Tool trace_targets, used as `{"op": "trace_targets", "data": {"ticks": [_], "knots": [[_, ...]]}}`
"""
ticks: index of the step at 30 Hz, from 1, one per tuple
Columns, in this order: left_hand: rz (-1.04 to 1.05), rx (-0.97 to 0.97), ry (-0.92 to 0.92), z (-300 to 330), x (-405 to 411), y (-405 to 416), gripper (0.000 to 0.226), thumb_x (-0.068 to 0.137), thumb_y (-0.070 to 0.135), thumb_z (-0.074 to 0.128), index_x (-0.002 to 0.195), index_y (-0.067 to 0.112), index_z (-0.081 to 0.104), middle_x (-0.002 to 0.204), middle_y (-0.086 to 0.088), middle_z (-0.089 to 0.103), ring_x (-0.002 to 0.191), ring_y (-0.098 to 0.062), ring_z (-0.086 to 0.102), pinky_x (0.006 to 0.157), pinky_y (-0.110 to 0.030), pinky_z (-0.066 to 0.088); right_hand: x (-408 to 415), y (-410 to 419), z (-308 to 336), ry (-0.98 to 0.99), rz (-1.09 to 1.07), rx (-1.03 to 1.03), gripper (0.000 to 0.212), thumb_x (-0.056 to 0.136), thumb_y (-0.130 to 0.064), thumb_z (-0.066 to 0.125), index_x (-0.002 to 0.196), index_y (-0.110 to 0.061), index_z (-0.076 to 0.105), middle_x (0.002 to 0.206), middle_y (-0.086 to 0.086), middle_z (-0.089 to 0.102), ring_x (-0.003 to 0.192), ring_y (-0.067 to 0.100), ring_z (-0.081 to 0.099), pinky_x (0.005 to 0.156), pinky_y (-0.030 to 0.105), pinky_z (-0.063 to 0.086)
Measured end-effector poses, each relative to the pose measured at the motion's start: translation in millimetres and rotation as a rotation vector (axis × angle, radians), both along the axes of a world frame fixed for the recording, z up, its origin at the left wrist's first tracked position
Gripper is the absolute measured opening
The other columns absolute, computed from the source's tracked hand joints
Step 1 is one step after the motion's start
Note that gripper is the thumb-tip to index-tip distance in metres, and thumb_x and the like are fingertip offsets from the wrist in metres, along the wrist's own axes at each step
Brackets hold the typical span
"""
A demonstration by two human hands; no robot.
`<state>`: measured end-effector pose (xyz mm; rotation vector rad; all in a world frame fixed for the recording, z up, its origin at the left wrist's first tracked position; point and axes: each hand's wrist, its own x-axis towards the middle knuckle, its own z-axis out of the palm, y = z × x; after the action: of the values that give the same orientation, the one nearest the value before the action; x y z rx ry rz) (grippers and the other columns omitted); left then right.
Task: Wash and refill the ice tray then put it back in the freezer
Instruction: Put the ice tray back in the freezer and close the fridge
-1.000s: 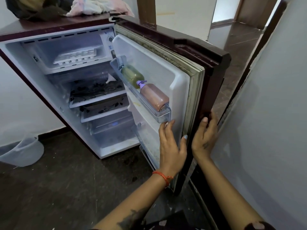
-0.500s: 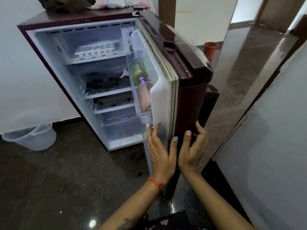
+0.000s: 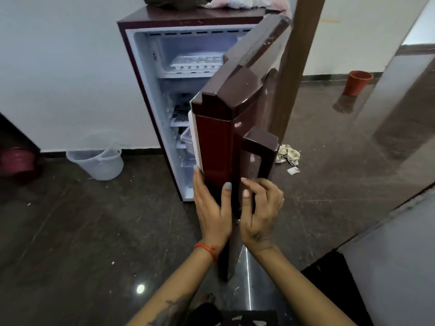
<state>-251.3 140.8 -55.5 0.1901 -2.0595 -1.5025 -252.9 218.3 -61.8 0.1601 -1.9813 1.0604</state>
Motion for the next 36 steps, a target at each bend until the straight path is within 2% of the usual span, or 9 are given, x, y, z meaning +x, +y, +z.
{"op": "trace_targets", "data": {"ticks": [4,9,14,18,21,23,26,31,36], "knots": [[0.026,-0.020,0.019,7.0,-8.1,-30.3,0.074,0.085,0.068,0.039,0.143,0.037,0.005,0.153,0.009,0.017,0.145,-0.011,0.020,0.118,-0.038,0.025,-7.9,-22.0,3.5,-0.001,0.110,-0.124,0.025,0.091,-0.016,0.046,0.114,-0.018,0.053,0.110,-0.005,0.047,0.100,0.004,0.043,0.087,0.021,0.041],[0.060,-0.064,0.019,13.3,-29.4,-66.8,0.075,0.087,0.048,0.054,0.142,0.037,0.005,0.155,0.005,0.021,0.144,-0.011,0.023,0.116,-0.030,0.025,-26.7,-51.4,12.7,0.049,0.244,-0.202,0.026,0.089,-0.005,0.044,0.115,-0.008,0.050,0.109,0.005,0.046,0.100,-0.007,0.048,0.084,0.011,0.043],[0.085,-0.098,-0.006,16.3,-54.1,-104.9,0.072,0.089,0.037,0.056,0.143,0.031,0.008,0.155,-0.003,0.025,0.142,-0.018,0.026,0.115,-0.032,0.027,-61.2,-77.9,13.9,-0.053,0.243,-0.357,0.030,0.095,-0.019,0.040,0.124,-0.022,0.047,0.109,0.007,0.053,0.088,0.033,0.059,0.068,0.030,0.055],[0.082,-0.160,0.058,12.0,-77.8,-135.9,0.074,0.093,0.038,0.050,0.151,0.021,0.008,0.159,-0.006,0.017,0.144,-0.008,0.018,0.115,-0.018,0.021,-94.6,-97.1,16.4,-0.083,0.209,-0.264,0.034,0.096,-0.015,0.042,0.128,-0.021,0.049,0.115,0.002,0.056,0.104,0.021,0.058,0.090,0.044,0.051],[0.095,-0.224,0.102,9.9,-97.5,-157.4,0.074,0.095,0.033,0.048,0.150,0.019,0.002,0.158,-0.002,0.008,0.143,0.007,0.006,0.114,-0.011,0.014,-122.0,-112.6,16.3,-0.068,0.176,-0.105,0.036,0.093,-0.012,0.047,0.128,-0.010,0.052,0.127,0.004,0.053,0.117,0.022,0.052,0.105,0.033,0.040],[0.105,-0.270,0.114,8.5,-110.0,-171.8,0.073,0.095,0.030,0.048,0.149,0.021,0.000,0.157,0.003,0.002,0.143,0.007,0.000,0.115,-0.010,0.010,-138.1,-124.8,14.1,-0.077,0.166,-0.024,0.041,0.091,-0.012,0.048,0.131,-0.002,0.050,0.138,0.008,0.047,0.129,0.024,0.042,0.114,0.023,0.025],[0.098,-0.370,0.163,8.4,-129.9,-194.9,0.075,0.095,0.028,0.047,0.150,0.023,-0.004,0.156,0.012,-0.005,0.146,-0.002,-0.006,0.118,-0.016,0.007,-157.6,-145.1,11.1,-0.116,0.178,0.018,0.050,0.092,-0.015,0.046,0.140,-0.002,0.039,0.151,0.009,0.029,0.142,0.025,0.023,0.118,0.020,0.011],[0.118,-0.704,0.084,4.1,-163.2,-231.4,0.092,0.092,0.038,0.048,0.145,0.025,-0.026,0.155,0.012,-0.029,0.145,-0.013,-0.020,0.120,-0.030,-0.003,-188.5,-173.8,7.7,-0.190,0.204,0.082,0.059,0.094,-0.028,0.043,0.147,-0.007,0.026,0.156,0.005,0.015,0.146,0.021,0.009,0.117,0.015,0.005],[0.130,-0.757,-0.012,8.2,-197.1,-254.0,0.114,0.080,0.018,0.068,0.147,0.018,-0.024,0.155,-0.004,-0.013,0.145,-0.019,-0.014,0.119,-0.028,-0.010,-218.5,-197.5,6.1,-0.267,0.231,0.171,0.067,0.093,-0.038,0.043,0.150,-0.013,0.018,0.158,0.002,0.002,0.147,0.019,0.003,0.116,0.032,0.018]]}}
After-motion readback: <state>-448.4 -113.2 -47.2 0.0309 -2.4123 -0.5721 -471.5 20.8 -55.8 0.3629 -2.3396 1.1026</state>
